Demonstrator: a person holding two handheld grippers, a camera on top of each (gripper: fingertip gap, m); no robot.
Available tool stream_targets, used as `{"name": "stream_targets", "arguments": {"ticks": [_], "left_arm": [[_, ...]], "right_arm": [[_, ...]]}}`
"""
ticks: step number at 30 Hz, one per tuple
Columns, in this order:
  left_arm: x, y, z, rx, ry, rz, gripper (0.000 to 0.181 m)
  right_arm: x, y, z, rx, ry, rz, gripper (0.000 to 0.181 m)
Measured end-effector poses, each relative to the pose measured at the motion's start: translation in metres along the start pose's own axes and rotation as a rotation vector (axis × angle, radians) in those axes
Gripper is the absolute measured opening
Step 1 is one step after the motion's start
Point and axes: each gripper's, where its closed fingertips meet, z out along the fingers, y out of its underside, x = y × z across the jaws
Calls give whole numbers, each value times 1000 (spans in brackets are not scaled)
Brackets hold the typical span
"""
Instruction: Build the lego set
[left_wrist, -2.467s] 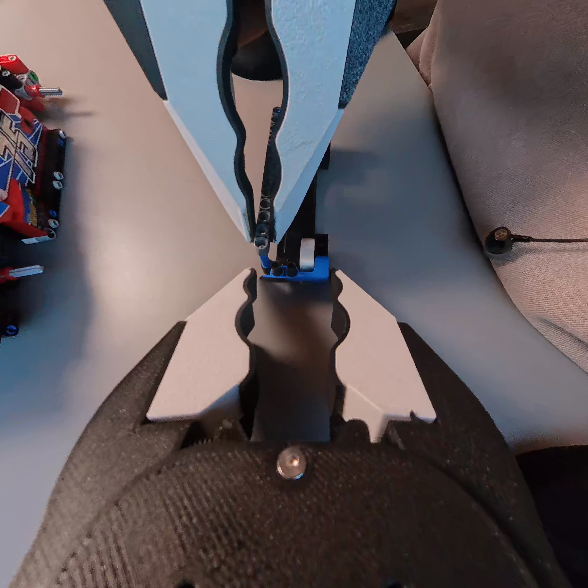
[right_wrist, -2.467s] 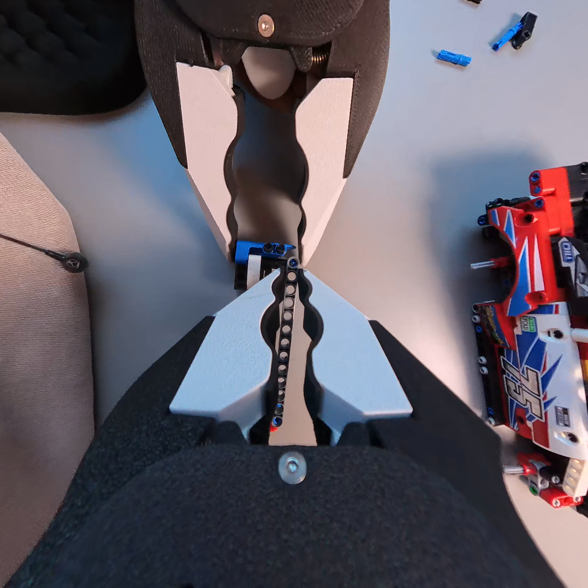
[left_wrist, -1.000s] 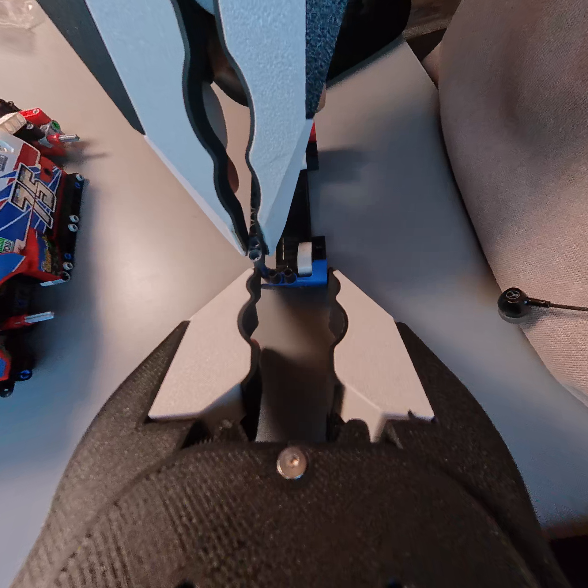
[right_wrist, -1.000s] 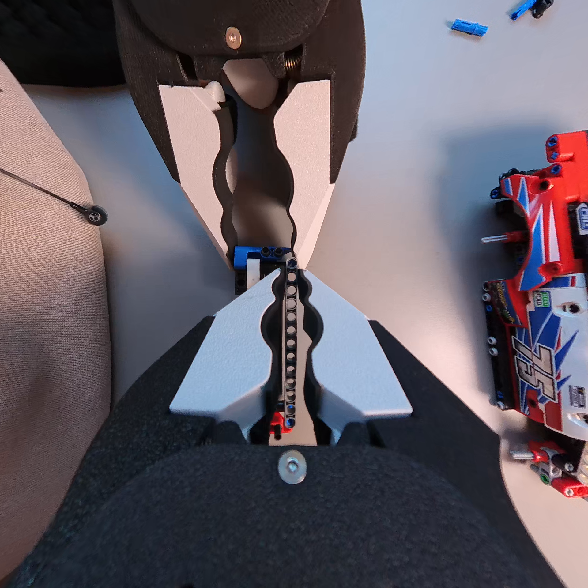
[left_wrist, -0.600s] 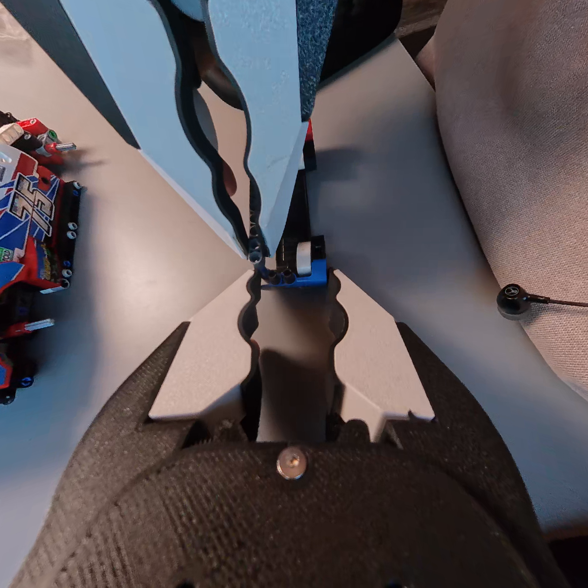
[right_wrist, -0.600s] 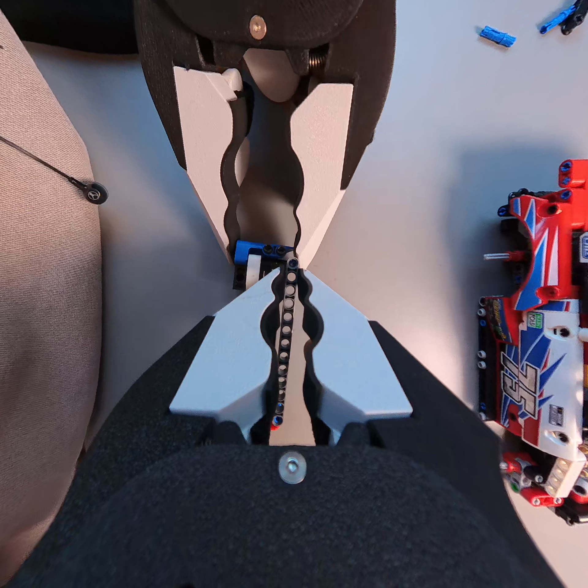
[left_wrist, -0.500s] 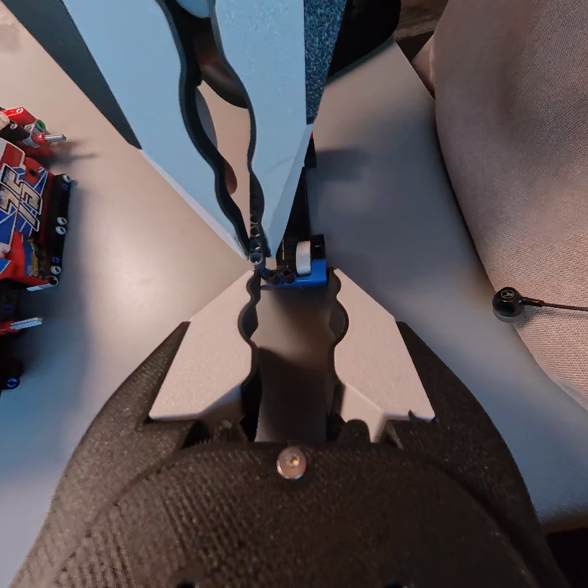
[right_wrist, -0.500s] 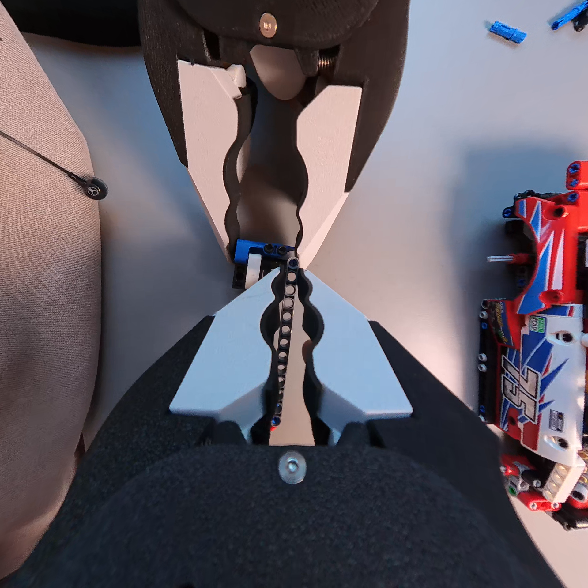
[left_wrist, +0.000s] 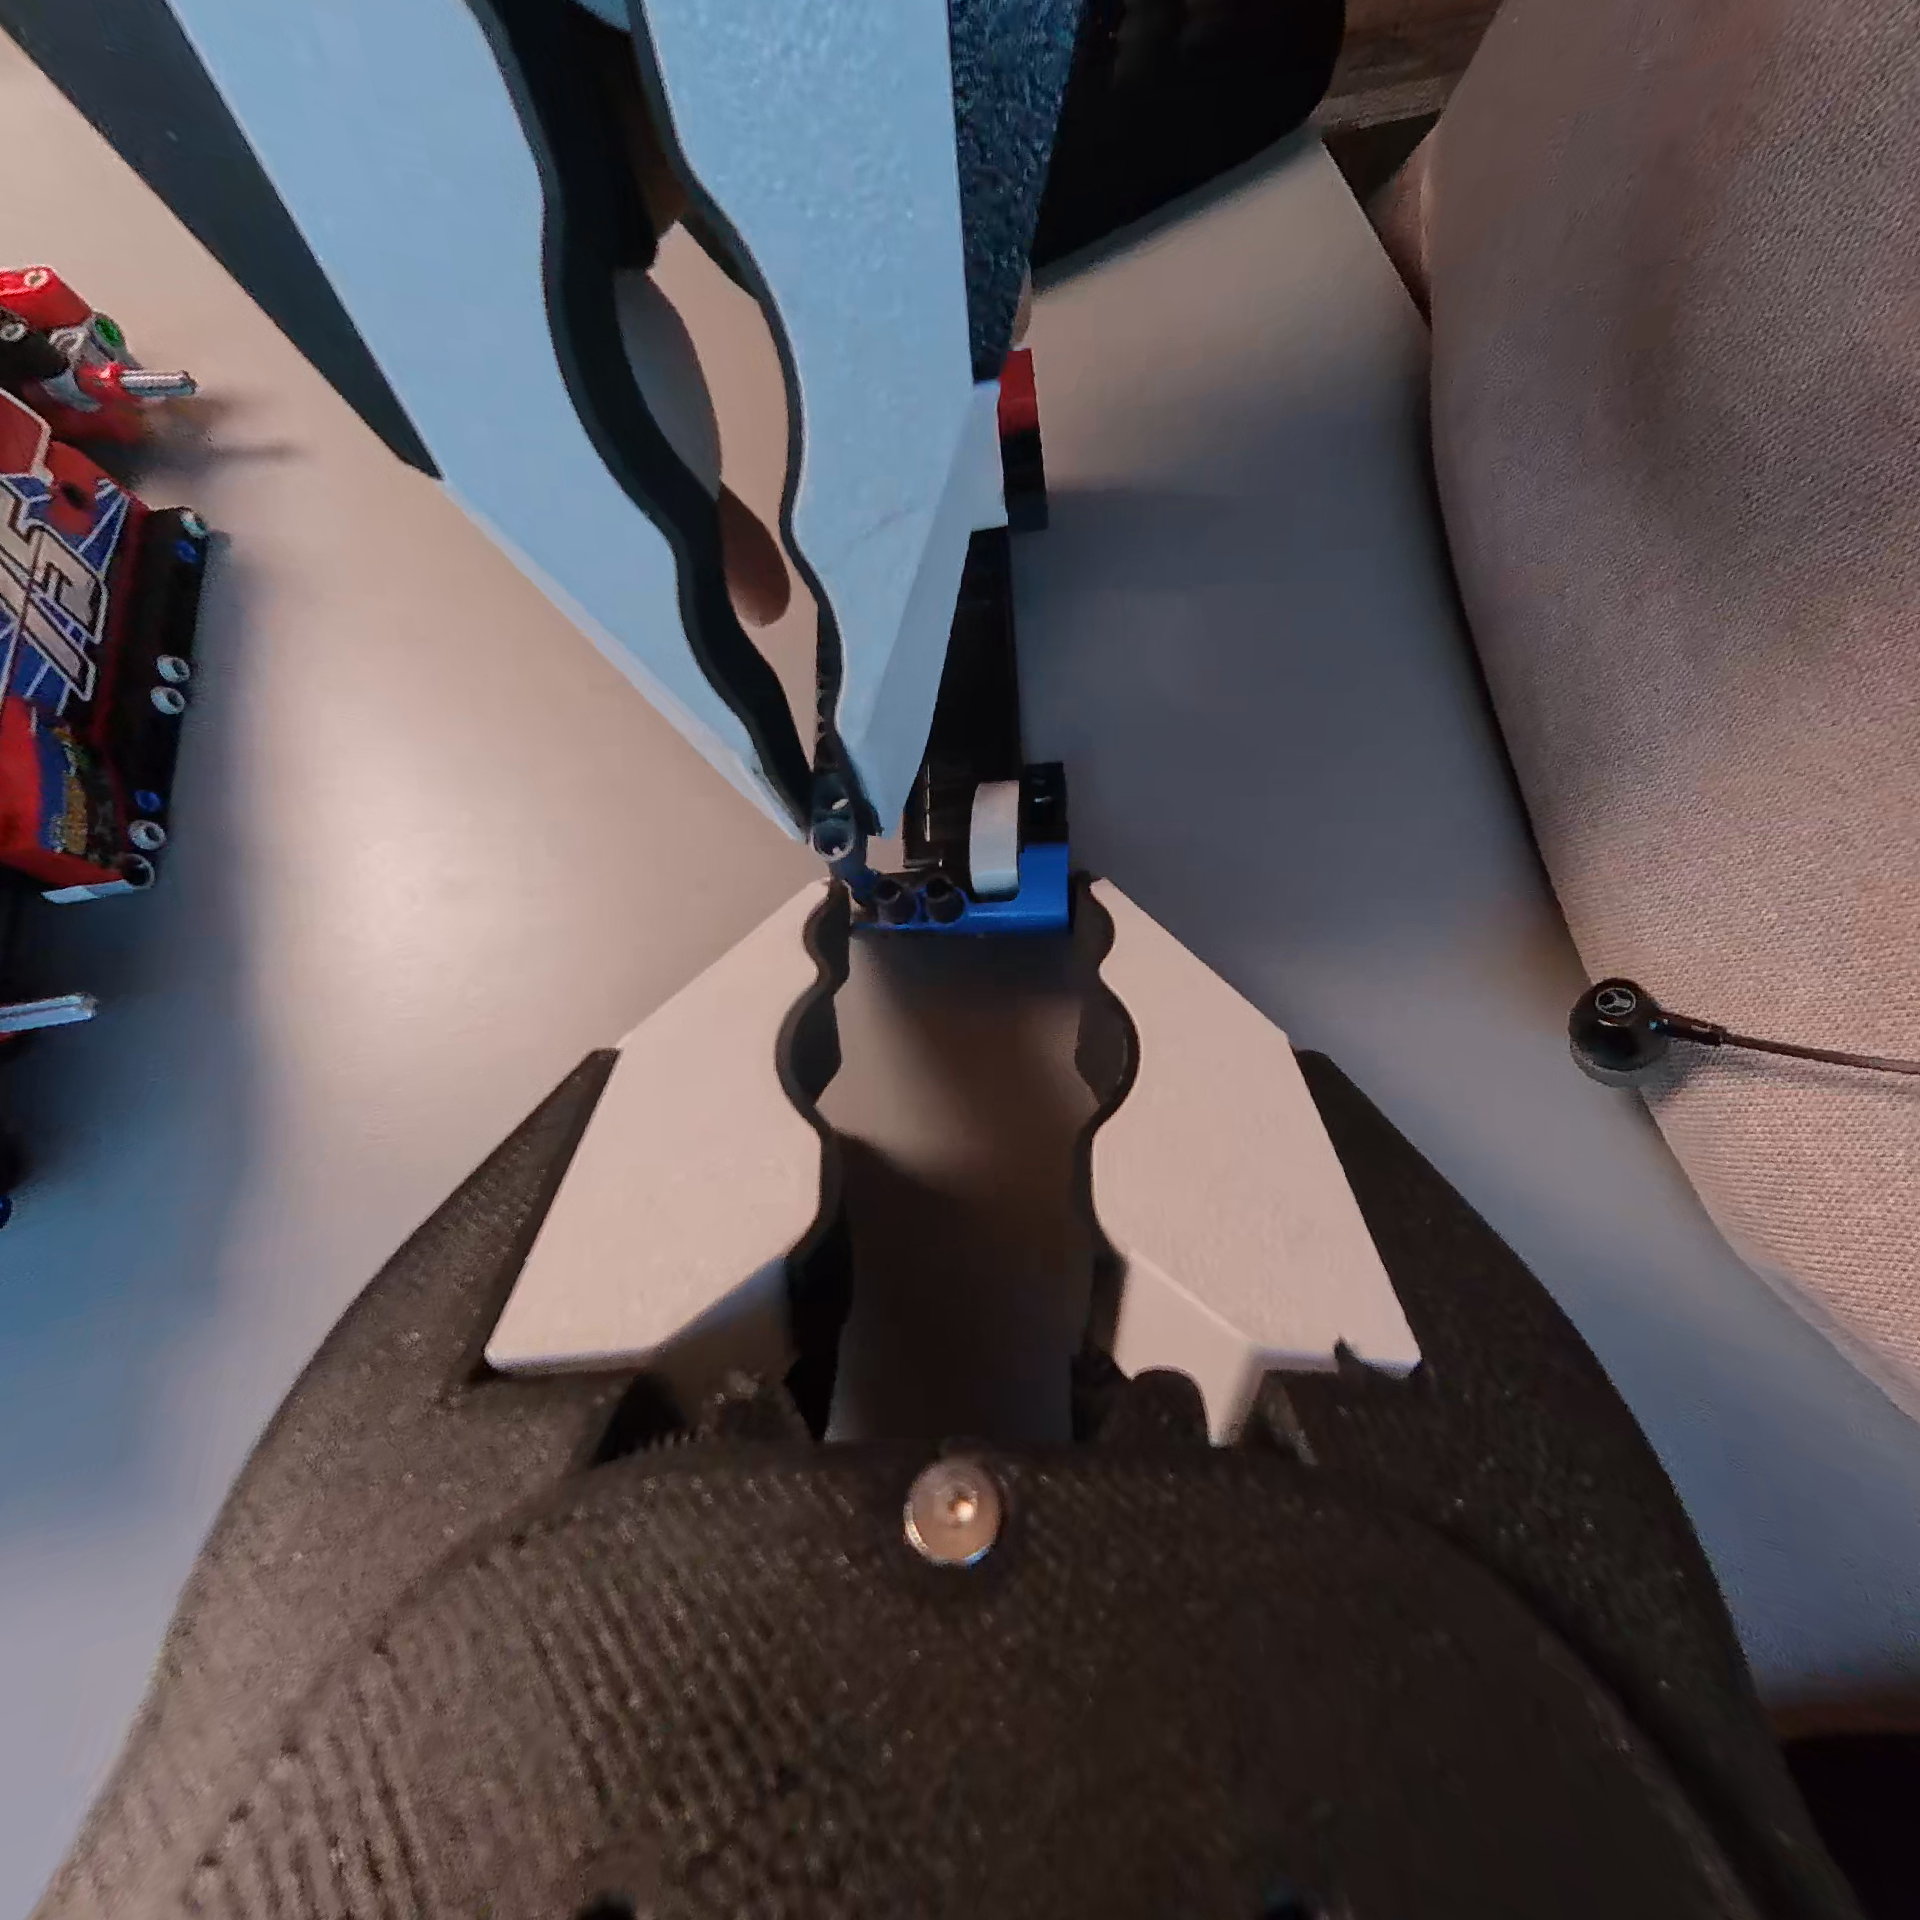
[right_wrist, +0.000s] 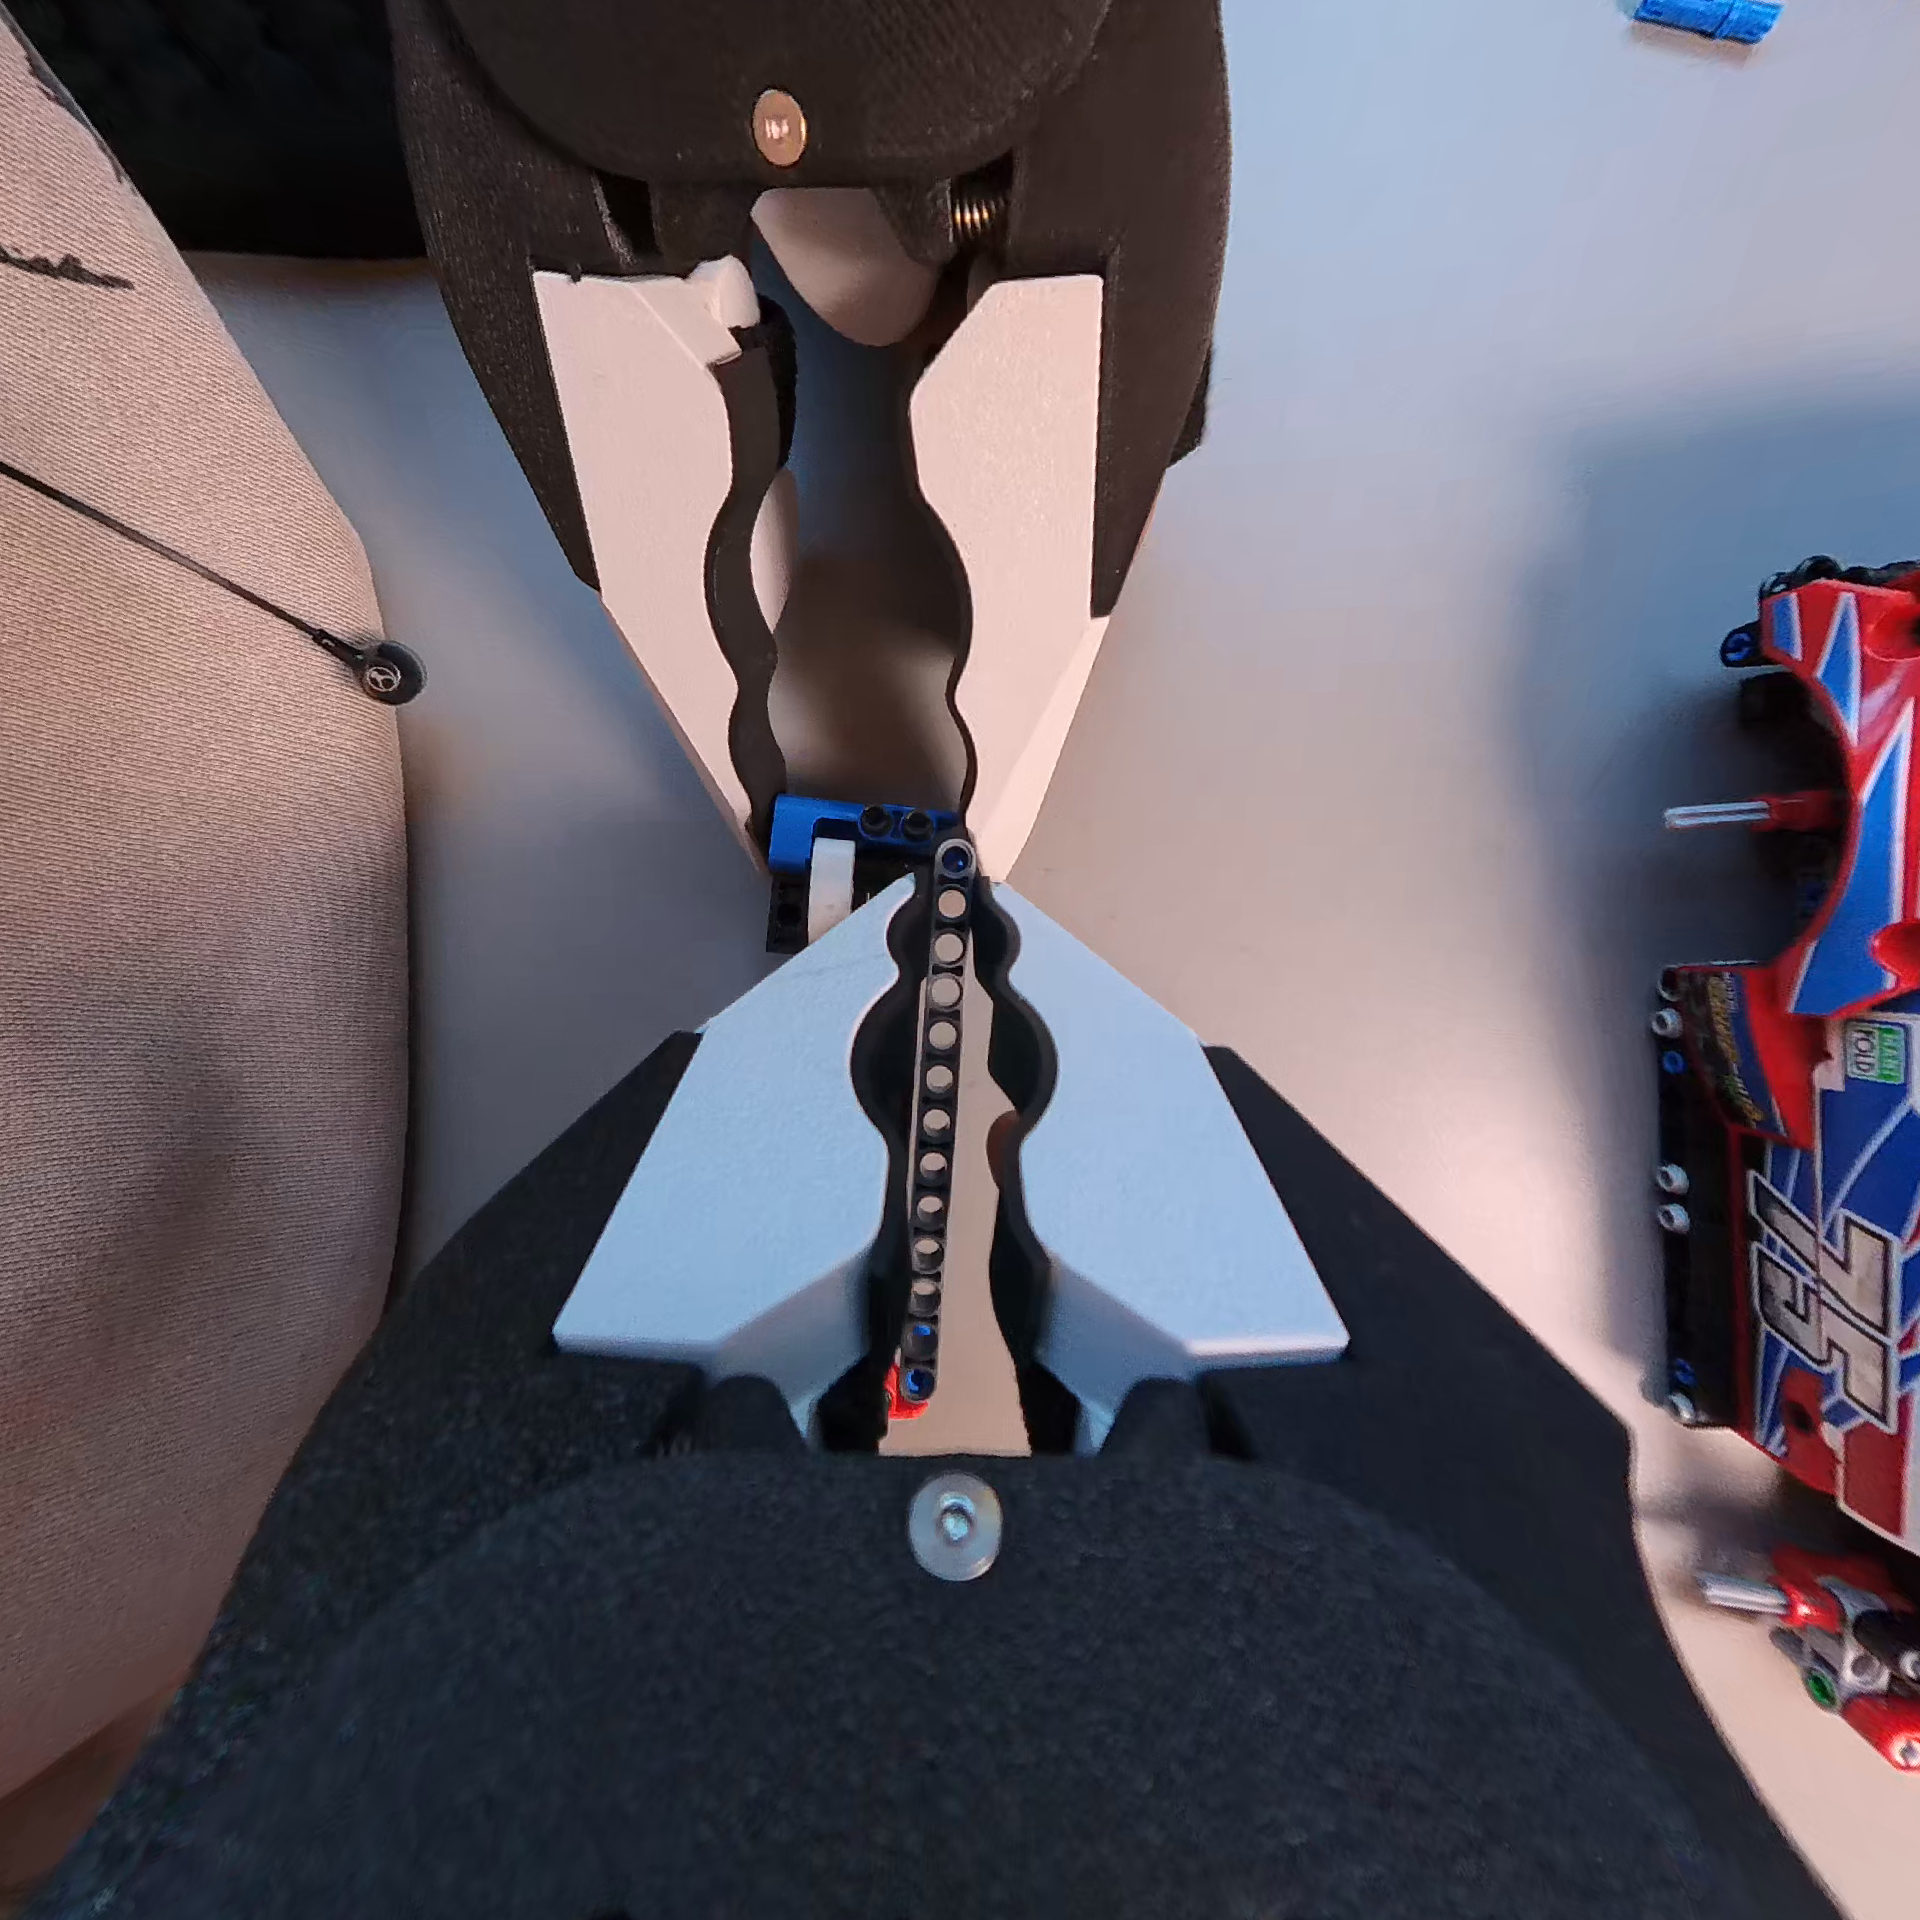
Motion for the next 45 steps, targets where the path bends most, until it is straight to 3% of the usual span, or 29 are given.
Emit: {"name": "stream_targets", "arguments": {"ticks": [7,11,22,24,31,38,45], "left_arm": [[0,0,0,-2,-11,19,41],[6,-1,1,1,3,62,41],[7,0,1,-2,3,76,41],[12,-2,3,2,17,99,41],[13,-2,3,2,26,104,41],[4,0,-2,10,6,71,42],[-10,5,-3,-14,-49,-69,66]], "right_arm": [[1,1,1,-26,16,-11,4],[-6,2,1,-39,-67,22,4],[-6,5,3,-84,-87,28,4],[-13,8,2,-88,-158,83,5],[-13,7,3,-70,-133,59,4],[-6,1,0,68,-47,150,4],[-4,-3,-3,228,29,124,4]]}}
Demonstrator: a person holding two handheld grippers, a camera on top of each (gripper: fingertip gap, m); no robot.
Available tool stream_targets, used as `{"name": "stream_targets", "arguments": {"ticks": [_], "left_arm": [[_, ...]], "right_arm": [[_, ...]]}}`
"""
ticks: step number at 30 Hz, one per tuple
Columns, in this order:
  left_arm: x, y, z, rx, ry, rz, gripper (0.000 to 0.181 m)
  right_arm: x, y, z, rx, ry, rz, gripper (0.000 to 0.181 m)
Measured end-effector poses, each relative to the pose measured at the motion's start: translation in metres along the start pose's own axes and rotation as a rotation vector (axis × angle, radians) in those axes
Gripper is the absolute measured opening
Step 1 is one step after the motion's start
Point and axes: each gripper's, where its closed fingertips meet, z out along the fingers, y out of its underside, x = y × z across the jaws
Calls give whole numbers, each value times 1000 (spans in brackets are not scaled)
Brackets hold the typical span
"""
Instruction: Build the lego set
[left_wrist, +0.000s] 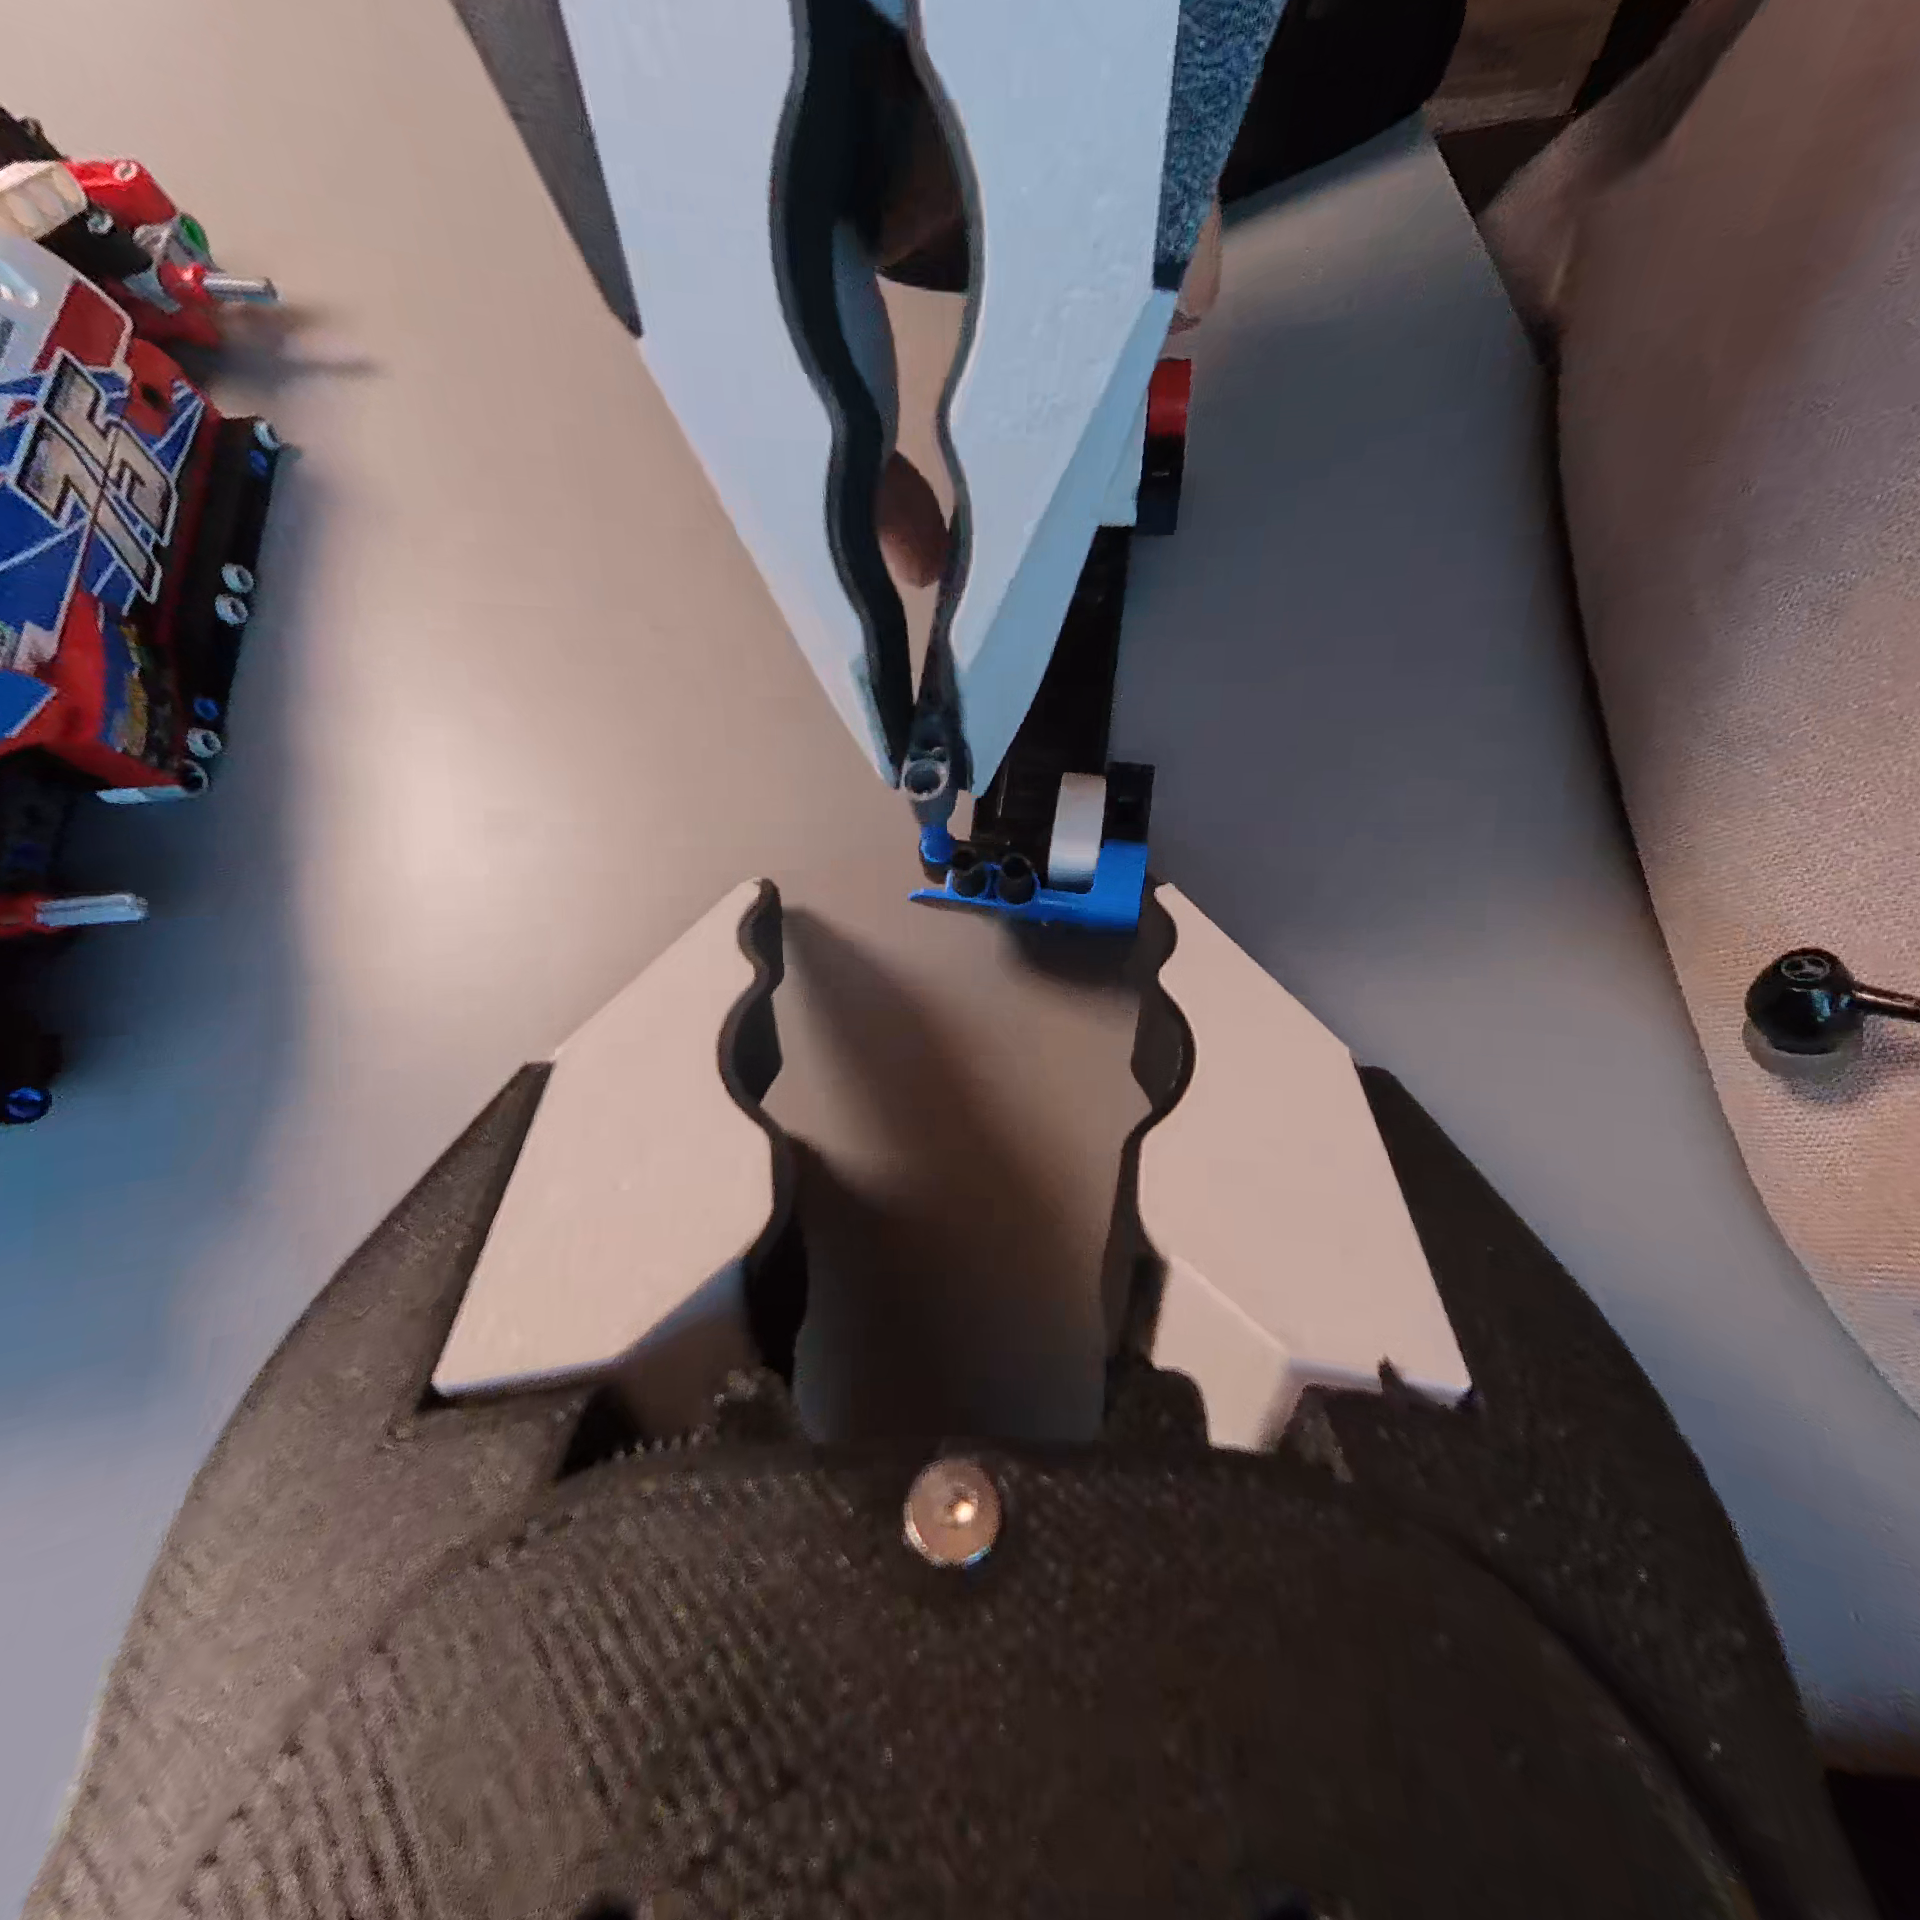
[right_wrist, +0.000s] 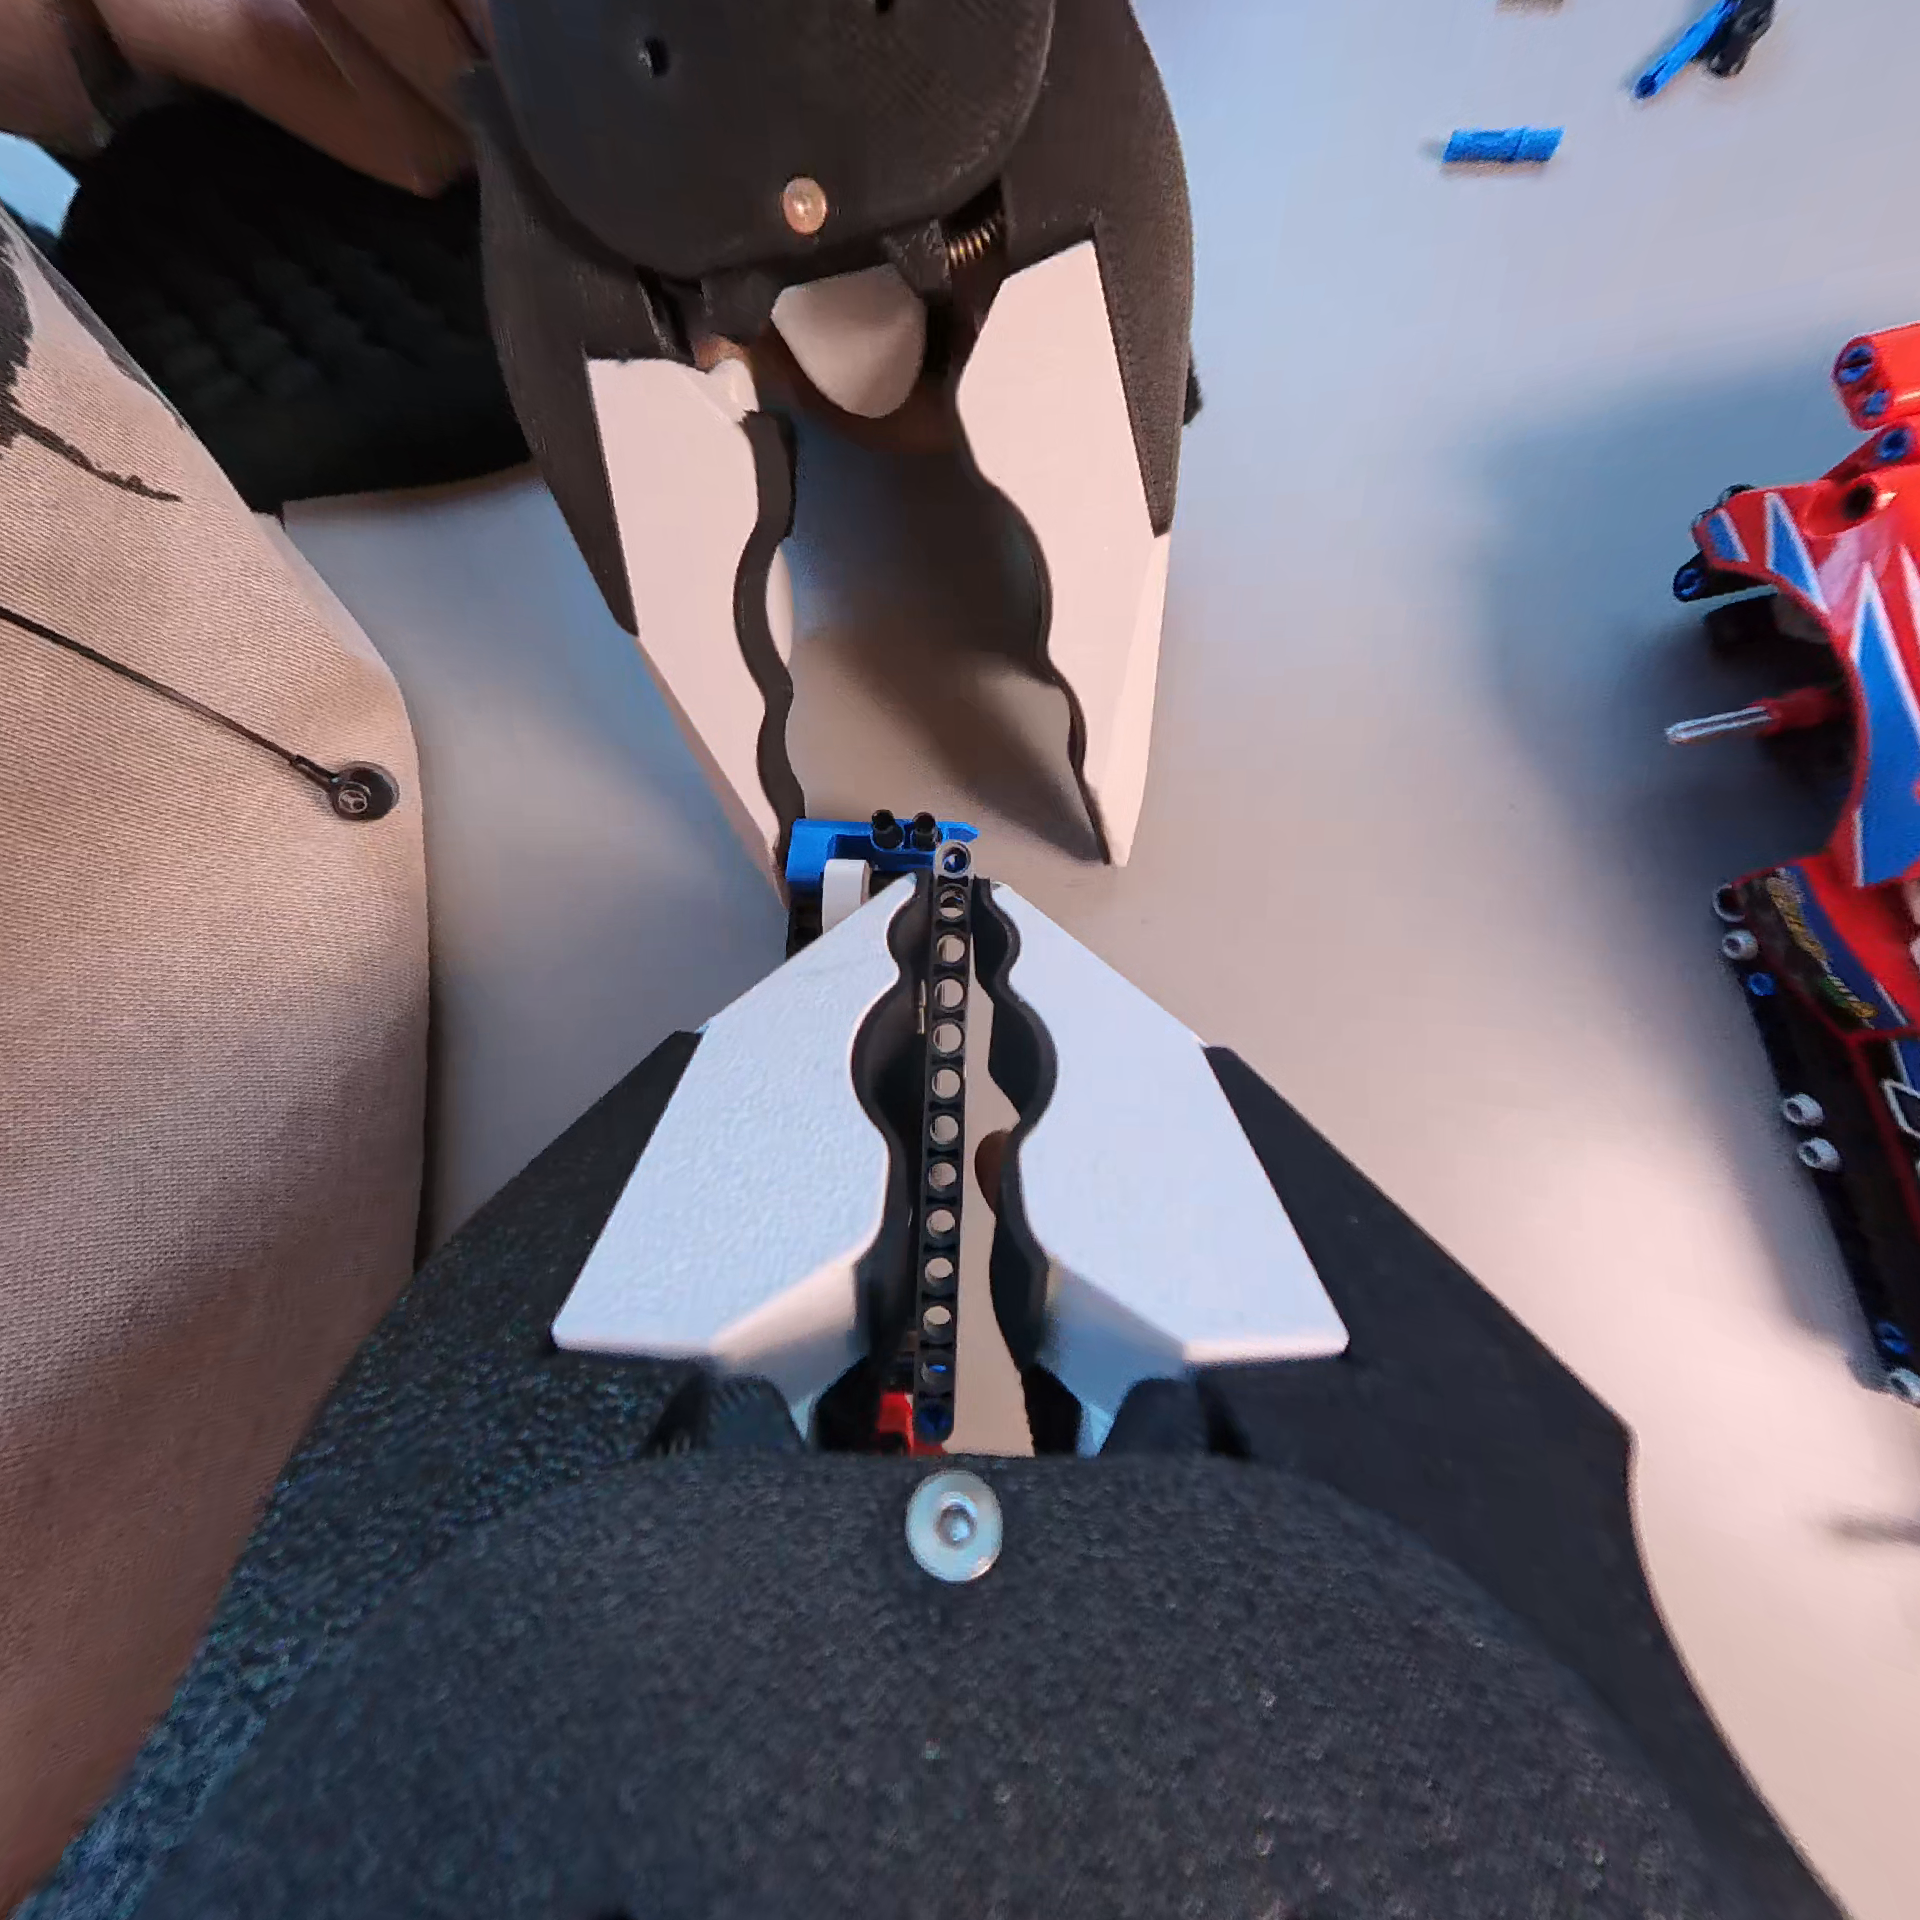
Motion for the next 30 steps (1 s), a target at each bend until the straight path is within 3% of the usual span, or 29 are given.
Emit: {"name": "stream_targets", "arguments": {"ticks": [7,13,30], "left_arm": [[9,-5,0,24,7,-74,42],[11,-8,0,41,34,-128,42],[13,-14,10,23,-71,16,41]], "right_arm": [[0,-6,-6,163,40,-6,4],[1,-5,-10,215,55,-22,4],[-1,7,-7,-1,73,-86,4]]}}
